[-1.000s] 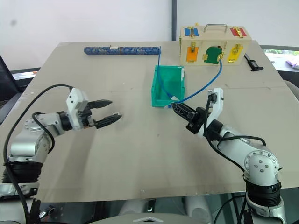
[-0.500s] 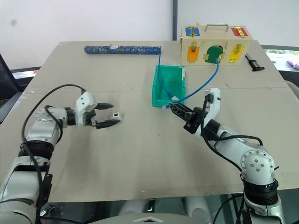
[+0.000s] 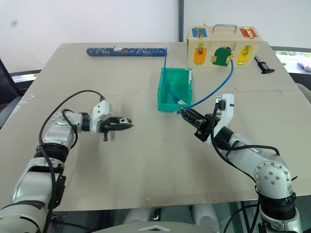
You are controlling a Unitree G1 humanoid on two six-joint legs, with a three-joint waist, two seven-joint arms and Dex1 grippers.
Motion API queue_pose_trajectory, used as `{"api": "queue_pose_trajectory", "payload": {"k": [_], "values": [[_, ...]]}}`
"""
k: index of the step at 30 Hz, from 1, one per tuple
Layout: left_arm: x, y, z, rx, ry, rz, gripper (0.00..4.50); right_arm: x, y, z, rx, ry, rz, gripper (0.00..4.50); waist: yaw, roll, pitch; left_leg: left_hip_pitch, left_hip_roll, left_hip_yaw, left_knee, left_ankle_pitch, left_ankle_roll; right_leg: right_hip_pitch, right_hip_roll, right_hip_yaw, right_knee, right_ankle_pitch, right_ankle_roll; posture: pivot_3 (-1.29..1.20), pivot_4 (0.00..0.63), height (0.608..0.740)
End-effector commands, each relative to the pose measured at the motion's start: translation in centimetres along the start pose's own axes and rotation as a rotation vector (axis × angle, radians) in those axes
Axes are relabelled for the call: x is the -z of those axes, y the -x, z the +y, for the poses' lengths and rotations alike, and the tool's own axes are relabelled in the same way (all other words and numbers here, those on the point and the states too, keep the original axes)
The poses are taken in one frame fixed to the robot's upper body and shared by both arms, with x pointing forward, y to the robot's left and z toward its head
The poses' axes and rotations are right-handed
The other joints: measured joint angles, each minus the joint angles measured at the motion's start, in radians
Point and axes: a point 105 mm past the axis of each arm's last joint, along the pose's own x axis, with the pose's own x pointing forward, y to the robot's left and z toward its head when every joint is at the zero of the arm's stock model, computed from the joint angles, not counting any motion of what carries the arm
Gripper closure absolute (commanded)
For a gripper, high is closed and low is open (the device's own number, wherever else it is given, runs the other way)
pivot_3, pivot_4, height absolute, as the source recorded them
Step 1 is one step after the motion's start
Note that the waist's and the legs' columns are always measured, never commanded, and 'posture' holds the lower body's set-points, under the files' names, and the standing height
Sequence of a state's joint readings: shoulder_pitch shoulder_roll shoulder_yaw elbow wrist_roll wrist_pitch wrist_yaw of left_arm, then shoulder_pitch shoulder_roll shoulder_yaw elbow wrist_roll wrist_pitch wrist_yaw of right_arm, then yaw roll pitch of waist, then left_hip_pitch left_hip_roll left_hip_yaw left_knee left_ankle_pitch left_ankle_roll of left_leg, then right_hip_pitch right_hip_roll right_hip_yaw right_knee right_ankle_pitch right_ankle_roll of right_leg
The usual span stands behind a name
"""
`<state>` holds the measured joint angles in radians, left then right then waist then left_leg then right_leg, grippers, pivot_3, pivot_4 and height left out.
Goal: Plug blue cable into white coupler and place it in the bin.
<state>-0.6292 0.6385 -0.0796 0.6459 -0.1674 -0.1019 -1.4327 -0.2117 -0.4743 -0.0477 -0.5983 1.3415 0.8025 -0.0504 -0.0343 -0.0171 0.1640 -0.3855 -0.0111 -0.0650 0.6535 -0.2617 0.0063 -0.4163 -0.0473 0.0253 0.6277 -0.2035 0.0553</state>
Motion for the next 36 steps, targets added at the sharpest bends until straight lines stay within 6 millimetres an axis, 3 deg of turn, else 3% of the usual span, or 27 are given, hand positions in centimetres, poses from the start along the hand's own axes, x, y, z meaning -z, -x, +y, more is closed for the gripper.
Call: {"api": "queue_pose_trajectory", "payload": {"k": [1, 7, 13, 26, 36], "values": [[-3.8, -2.6, -1.7, 0.096, -0.067, -0.062, 4.09, -0.9, 0.0, 1.2, -0.056, 0.186, 0.020, 4.50, 0.000, 0.000, 0.000, 0.000, 0.000, 0.000, 0.000, 0.000, 0.000, 0.000, -0.001, 0.000, 0.000, 0.000, 0.000, 0.00, 0.150, 0.740], [-6.0, -7.8, -3.9, 0.132, -0.123, -0.040, 4.09, 0.0, -0.6, 1.0, -0.150, 0.423, 0.162, 4.50, -0.003, 0.000, 0.000, 0.001, -0.001, 0.000, 0.000, 0.000, 0.000, 0.000, 0.001, 0.000, 0.000, 0.000, 0.000, 0.00, 0.150, 0.740], [-5.1, -11.0, -3.8, 0.104, -0.146, 0.031, 4.09, 1.1, -1.4, -0.4, -0.231, 0.569, 0.293, 4.50, -0.002, 0.000, 0.000, 0.002, -0.001, 0.001, 0.001, 0.000, 0.000, 0.001, 0.001, 0.001, 0.001, 0.000, 0.000, 0.00, 0.150, 0.740], [-4.5, -11.5, -4.0, 0.171, -0.179, 0.051, 4.09, 3.2, -4.6, -1.6, -0.350, 0.660, 0.386, 4.50, 0.000, 0.000, 0.000, 0.001, -0.002, 0.000, 0.001, 0.000, 0.000, 0.001, 0.000, 0.000, 0.000, 0.000, 0.000, 0.00, 0.150, 0.740], [-4.3, -11.7, -4.1, 0.194, -0.204, 0.064, 4.09, 4.9, -5.0, -2.8, -0.368, 0.715, 0.483, 4.50, 0.000, 0.000, 0.000, 0.002, -0.002, 0.000, 0.001, 0.000, 0.000, 0.001, 0.000, 0.000, 0.002, 0.000, 0.000, 0.00, 0.150, 0.740]]}}
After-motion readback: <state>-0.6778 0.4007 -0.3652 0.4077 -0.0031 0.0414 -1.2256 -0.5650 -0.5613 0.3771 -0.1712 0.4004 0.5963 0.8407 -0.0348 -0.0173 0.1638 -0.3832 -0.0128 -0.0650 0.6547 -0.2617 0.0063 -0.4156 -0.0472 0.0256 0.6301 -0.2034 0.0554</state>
